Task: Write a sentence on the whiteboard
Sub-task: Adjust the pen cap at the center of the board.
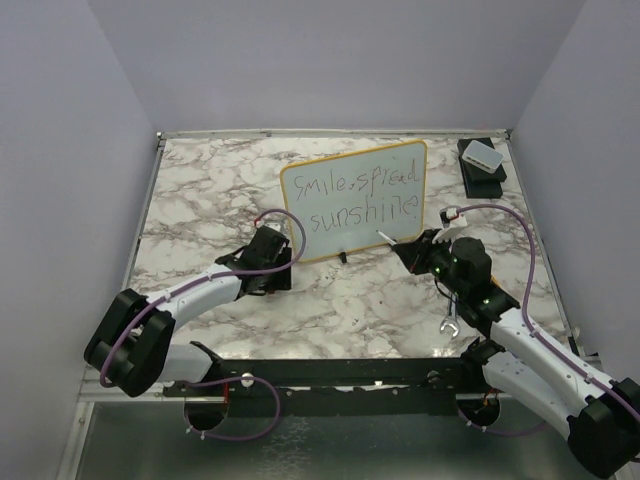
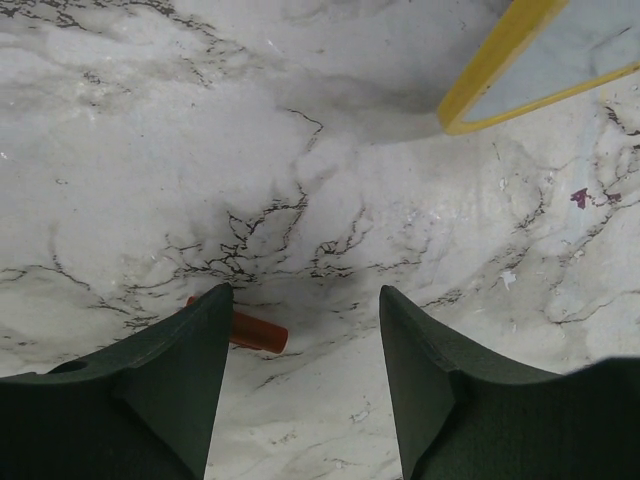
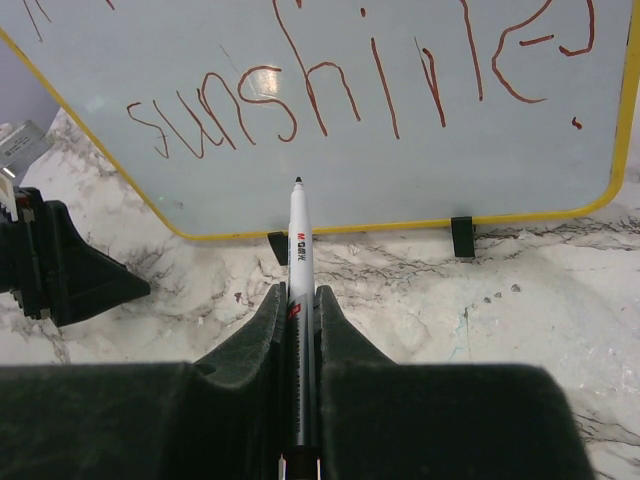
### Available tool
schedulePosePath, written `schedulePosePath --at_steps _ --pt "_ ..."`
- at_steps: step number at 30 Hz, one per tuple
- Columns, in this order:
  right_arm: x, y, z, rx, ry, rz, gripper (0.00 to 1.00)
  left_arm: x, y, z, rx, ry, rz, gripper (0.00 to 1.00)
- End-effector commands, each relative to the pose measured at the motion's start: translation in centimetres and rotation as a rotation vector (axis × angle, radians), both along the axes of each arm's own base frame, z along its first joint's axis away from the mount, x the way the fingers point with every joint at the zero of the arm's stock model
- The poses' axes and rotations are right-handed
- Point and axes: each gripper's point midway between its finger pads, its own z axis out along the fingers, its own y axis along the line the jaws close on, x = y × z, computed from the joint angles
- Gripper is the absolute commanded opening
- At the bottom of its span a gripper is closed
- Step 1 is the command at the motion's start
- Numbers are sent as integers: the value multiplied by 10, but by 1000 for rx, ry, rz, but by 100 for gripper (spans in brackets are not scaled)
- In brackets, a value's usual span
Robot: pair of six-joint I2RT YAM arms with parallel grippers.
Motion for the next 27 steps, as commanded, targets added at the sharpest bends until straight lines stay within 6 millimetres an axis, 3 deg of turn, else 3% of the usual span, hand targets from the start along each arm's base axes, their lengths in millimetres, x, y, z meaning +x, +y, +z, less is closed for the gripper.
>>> schedulePosePath --at_steps 1,21,25,27 --pt "-4 0 -8 -16 16 20 1 -5 14 -10 53 15 58 61" --pt "-4 5 -11 1 25 41 1 -53 6 -14 -76 169 130 61" --pt "-4 4 -12 -1 25 34 1 -63 13 -17 -35 206 174 47" --pt "-5 4 -12 1 25 34 1 -68 16 -20 -14 233 193 46"
